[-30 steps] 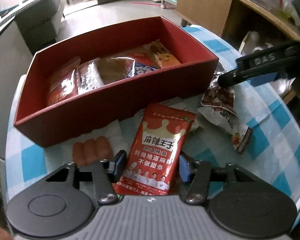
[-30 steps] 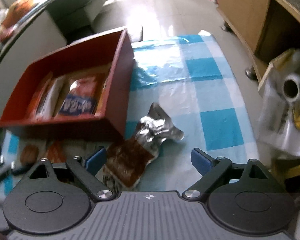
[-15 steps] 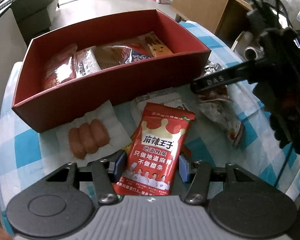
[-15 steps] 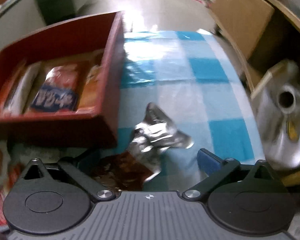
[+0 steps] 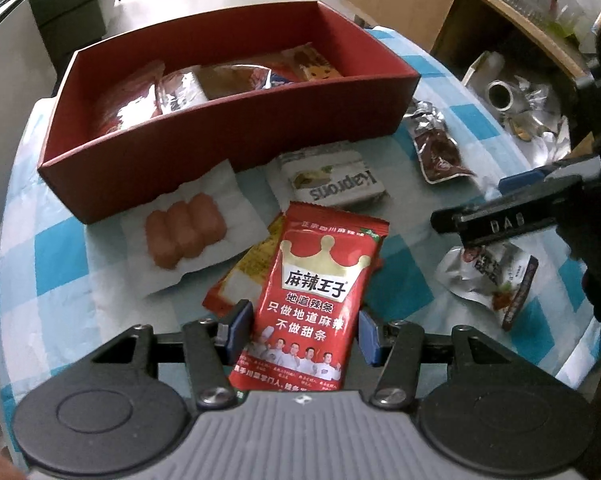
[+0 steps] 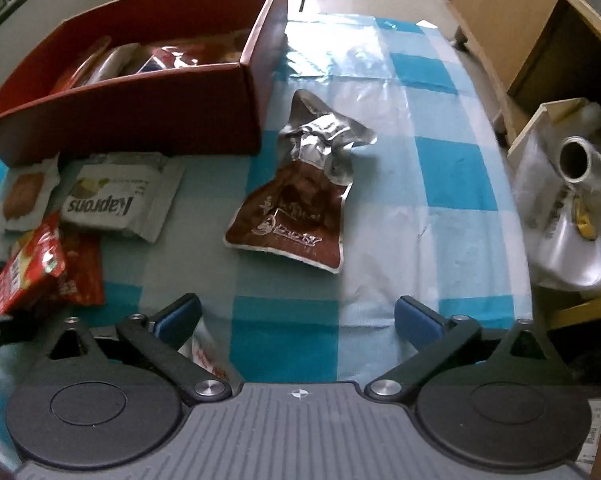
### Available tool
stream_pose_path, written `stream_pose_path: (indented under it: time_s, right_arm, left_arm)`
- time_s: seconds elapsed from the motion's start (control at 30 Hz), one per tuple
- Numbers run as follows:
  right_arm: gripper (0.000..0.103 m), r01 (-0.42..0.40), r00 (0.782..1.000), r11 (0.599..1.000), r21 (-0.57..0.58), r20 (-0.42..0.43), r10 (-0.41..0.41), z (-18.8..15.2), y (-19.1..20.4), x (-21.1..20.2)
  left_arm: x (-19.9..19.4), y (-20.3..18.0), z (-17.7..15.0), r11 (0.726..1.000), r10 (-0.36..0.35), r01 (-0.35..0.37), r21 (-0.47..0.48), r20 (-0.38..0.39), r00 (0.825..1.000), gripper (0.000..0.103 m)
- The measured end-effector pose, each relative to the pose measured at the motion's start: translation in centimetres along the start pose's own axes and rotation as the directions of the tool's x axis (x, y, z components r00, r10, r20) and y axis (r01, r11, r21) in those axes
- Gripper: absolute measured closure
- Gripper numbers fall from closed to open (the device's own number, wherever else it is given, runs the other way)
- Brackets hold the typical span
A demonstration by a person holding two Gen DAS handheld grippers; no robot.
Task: Organize snacks
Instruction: 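Lower the right gripper onto the brown chocolate pouch and close it while the left holds the red bag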
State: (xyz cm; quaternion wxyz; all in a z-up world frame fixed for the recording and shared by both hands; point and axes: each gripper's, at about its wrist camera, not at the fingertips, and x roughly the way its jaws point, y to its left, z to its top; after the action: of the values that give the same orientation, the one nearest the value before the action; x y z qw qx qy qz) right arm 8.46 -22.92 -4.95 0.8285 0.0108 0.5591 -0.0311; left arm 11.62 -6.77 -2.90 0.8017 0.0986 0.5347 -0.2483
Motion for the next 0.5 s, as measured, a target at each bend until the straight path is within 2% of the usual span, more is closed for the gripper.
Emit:
stream_pose_path:
  time_s: [0.17,0.27,0.33,0.4,0.43,0.47,0.5]
  right_arm:
    - [0.0,0.013,1.0,0.999,0.032,-0.029,-0.012,1.1,0.0,0.3]
    - [0.0,0.044,0.997,0.99,0.136,0.057,-0.052,0.8,-0.3,0.5]
    - [0.0,0.063,0.992,0.989,0.132,0.1,-0.076,0.3,0.0,0.4]
    - [0.004,0.024,0.995,0.995,0.098,0.092,-0.034,0.7,-0.5,0.1]
    - [0.016,0.013,0.993,0.996,0.093,0.113,-0.023,0.9,-0.9,-0.3]
    - [0.018,-0.016,0.992,0.994,0.103,0.125,0.003,1.0,-1.2,-1.1]
    - [0.015,-0.038,0.99,0.99,0.135,0.142,0.018,1.3,-1.7,-1.5]
  left_arm:
    - [0.4,0.0,0.0,1.0,0.024,-0.024,0.005,-0.001,1.0,0.053]
    - [0.5,-0.1,0.2,1.0,0.02,-0.02,0.005,-0.004,1.0,0.051]
    - [0.6,-0.2,0.2,1.0,0.022,-0.022,0.009,-0.005,1.0,0.05]
    - [0.5,-0.1,0.2,1.0,0.019,-0.019,0.011,-0.003,1.0,0.05]
    - [0.5,0.0,0.2,1.0,0.016,-0.016,0.008,-0.003,1.0,0.05]
    - [0.5,0.0,0.2,1.0,0.014,-0.014,0.005,-0.003,1.0,0.05]
    - [0.6,0.1,0.2,1.0,0.013,-0.013,0.003,-0.004,1.0,0.05]
